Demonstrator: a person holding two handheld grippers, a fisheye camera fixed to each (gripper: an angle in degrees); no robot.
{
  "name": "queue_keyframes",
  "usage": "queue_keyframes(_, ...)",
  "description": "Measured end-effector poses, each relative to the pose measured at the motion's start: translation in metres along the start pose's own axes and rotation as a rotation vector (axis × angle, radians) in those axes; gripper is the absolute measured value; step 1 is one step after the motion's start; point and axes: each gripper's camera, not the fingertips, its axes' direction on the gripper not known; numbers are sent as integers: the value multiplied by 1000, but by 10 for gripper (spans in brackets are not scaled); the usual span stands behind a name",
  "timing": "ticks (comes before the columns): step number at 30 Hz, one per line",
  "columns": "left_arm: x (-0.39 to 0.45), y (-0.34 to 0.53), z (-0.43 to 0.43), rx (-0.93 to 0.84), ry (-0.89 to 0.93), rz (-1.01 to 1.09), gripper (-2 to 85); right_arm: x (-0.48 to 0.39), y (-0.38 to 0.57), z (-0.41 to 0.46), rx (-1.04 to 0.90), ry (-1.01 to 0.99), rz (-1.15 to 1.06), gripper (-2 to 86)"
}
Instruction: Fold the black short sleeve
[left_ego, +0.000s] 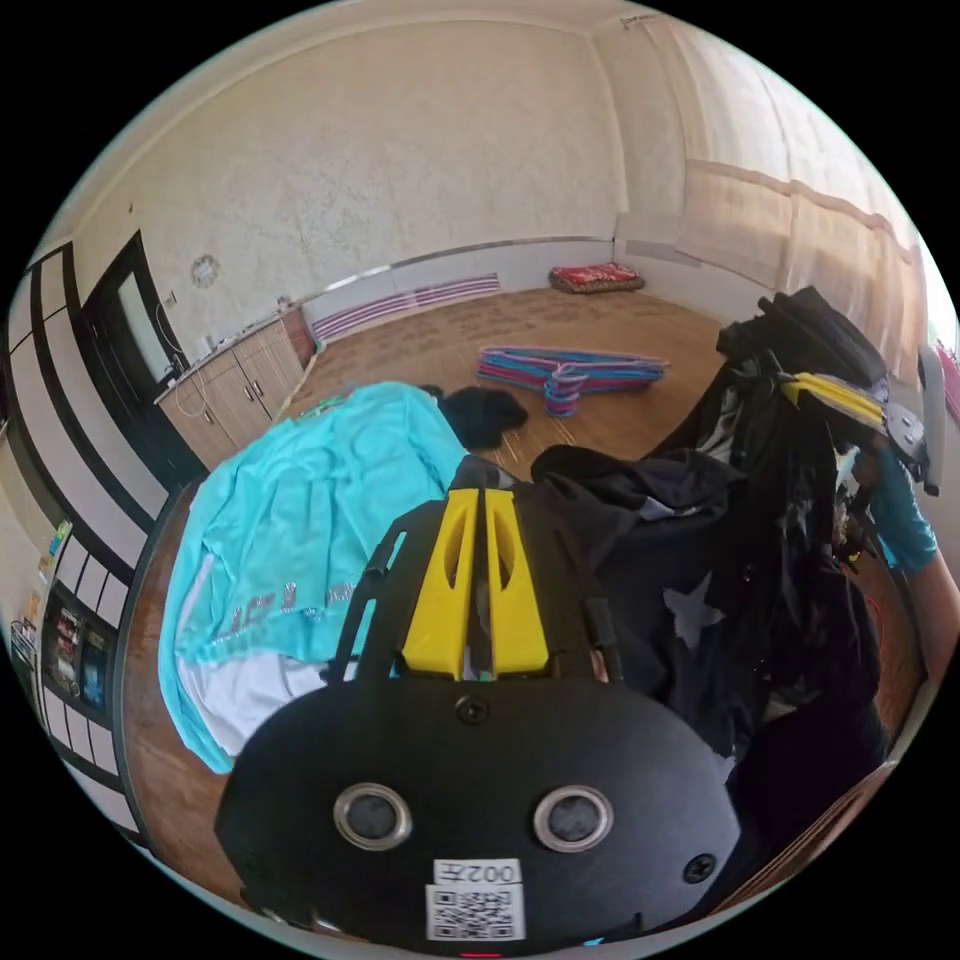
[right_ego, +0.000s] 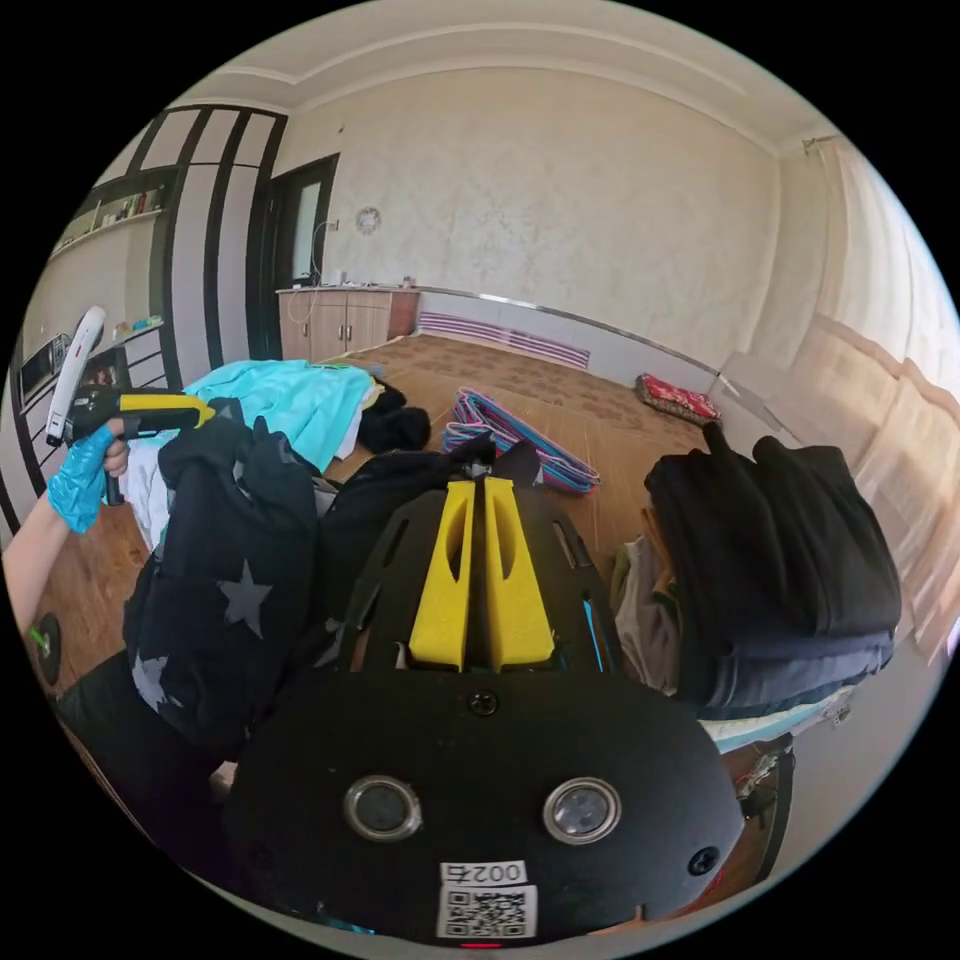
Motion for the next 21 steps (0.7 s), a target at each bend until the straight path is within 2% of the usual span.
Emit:
queue_keyframes(3, -8, -24, 19, 15, -21, 3, -9, 14, -2, 14, -32, 7, 53, -5)
queue_keyframes(6, -13, -33, 51, -49, 26, 9, -9, 24, 2, 36, -115, 24, 82, 2)
queue_keyframes(9, -19, -28, 78, -128, 60, -24, -5, 28, 10, 57, -247, 18, 24, 27)
queue_keyframes(13, -31, -8, 70, -118, 90, -57, 24, 34, 22, 41, -256, 2, -26, 54)
queue_keyframes(21, -38, 64, 30, -145, 251, 30, 40, 54, 75, -40, -277, -287, -79, 81)
